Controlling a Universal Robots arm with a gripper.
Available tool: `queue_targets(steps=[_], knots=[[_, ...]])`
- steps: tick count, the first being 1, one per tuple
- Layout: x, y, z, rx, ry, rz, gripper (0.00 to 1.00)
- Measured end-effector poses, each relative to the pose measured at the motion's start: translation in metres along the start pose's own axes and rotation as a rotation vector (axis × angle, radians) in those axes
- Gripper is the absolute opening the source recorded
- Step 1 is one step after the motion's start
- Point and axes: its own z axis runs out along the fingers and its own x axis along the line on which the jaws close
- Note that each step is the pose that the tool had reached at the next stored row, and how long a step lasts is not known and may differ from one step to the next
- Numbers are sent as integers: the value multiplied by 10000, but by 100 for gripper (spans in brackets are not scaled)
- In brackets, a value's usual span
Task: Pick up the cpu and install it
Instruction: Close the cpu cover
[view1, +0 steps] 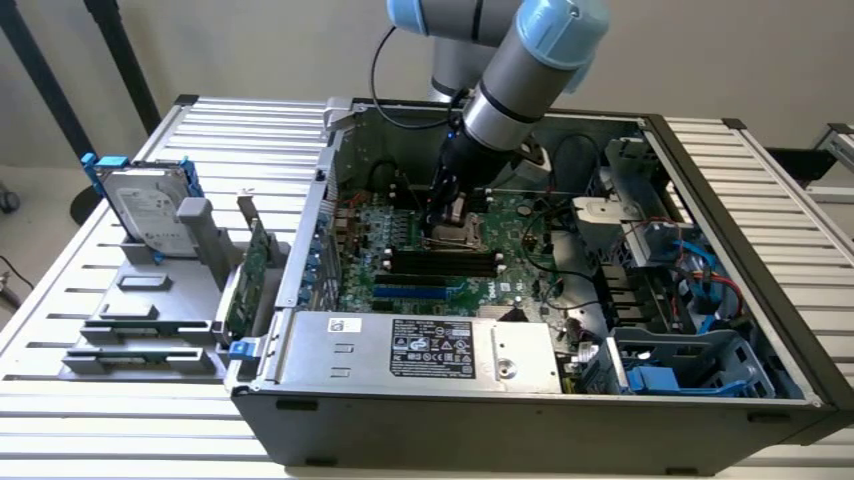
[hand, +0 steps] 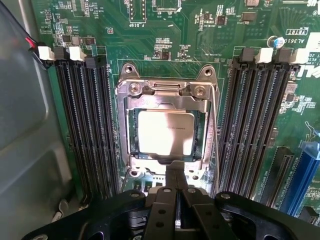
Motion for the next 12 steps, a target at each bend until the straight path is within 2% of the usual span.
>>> queue_targets(steps=[12], knots=[[0, 18, 53, 4, 31, -11, 11]])
